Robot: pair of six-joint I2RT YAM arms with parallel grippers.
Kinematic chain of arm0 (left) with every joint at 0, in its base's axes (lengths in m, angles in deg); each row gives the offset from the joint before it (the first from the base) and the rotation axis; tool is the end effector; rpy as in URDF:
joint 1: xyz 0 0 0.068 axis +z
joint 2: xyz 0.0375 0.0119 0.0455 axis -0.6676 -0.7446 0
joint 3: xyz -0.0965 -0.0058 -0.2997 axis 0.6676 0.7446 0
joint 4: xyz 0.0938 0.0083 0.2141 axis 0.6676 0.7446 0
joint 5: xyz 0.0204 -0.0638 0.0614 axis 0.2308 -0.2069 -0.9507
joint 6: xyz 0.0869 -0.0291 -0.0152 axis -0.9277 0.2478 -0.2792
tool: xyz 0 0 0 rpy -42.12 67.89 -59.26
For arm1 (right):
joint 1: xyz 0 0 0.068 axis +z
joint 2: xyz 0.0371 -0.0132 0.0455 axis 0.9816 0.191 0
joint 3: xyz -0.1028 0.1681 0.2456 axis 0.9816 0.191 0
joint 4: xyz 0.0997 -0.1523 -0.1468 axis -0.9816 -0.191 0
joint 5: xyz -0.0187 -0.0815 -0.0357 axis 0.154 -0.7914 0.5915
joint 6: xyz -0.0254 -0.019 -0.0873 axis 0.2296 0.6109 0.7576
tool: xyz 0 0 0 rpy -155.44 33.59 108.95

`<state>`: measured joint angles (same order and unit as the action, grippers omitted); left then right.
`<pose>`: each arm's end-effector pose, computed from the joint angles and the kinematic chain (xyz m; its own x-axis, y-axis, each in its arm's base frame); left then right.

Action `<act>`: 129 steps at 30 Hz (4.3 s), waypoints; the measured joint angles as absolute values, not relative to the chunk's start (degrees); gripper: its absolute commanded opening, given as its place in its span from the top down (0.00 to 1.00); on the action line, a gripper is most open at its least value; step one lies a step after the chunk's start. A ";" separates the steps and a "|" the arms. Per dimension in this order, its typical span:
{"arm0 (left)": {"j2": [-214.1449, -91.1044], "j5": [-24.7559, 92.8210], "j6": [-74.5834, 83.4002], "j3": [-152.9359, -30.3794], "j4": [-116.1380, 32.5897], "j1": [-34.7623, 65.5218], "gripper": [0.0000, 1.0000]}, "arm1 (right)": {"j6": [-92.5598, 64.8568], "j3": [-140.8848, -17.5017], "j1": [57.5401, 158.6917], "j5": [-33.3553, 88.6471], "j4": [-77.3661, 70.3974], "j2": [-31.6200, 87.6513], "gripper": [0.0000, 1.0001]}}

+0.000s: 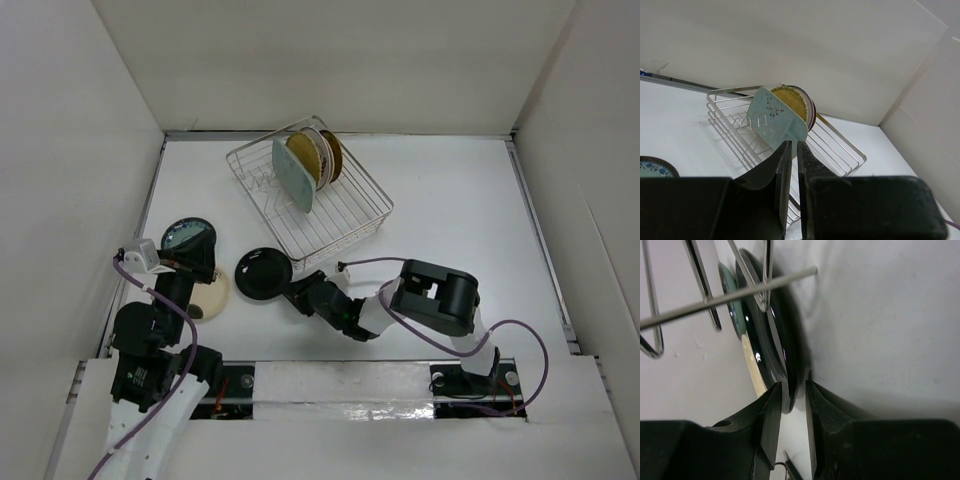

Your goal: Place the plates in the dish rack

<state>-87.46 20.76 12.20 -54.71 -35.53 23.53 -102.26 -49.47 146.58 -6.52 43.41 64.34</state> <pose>0.0350 -0.0038 0.3693 0.2402 -0.4278 -0.8714 0.3348 0.8791 -0.3393 0.1951 0.3753 0.1378 -0.6556 0.7475 -0.1069 0.2230 0.3269 0.9184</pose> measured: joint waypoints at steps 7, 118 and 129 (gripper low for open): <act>-87.24 20.51 12.18 -54.71 -35.51 22.81 0.93 | -102.91 -51.04 144.40 -5.60 45.19 66.94 1.00; -85.38 8.93 11.31 -54.71 -33.69 22.72 0.96 | -31.72 -91.63 140.22 28.98 2.46 68.03 1.00; -84.07 9.96 11.33 -54.71 -33.78 22.72 0.95 | -16.73 -110.17 128.05 -2.82 2.24 60.80 1.00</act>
